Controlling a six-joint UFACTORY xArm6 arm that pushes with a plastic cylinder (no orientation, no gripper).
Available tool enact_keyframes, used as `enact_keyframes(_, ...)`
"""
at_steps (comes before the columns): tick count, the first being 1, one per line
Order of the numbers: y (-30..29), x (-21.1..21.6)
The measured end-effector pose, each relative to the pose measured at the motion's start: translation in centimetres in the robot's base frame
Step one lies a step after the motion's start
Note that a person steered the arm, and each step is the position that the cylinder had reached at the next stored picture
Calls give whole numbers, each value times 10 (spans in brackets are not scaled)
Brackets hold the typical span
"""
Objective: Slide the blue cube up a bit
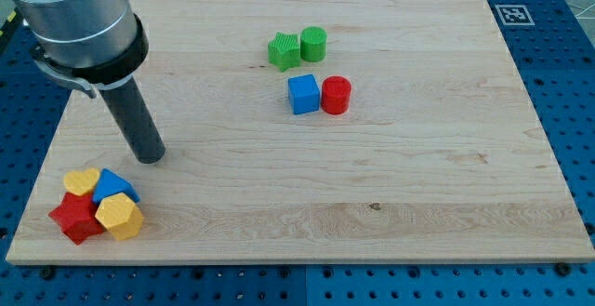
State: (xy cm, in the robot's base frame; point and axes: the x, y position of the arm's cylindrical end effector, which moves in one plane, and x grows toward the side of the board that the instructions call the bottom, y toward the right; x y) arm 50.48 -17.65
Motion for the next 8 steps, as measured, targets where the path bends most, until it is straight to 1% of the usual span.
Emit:
enact_keyframes(2, 1, 0)
enact_keyframes(5, 86, 0)
enact_keyframes(7, 117, 0)
enact_keyframes(8, 143, -3)
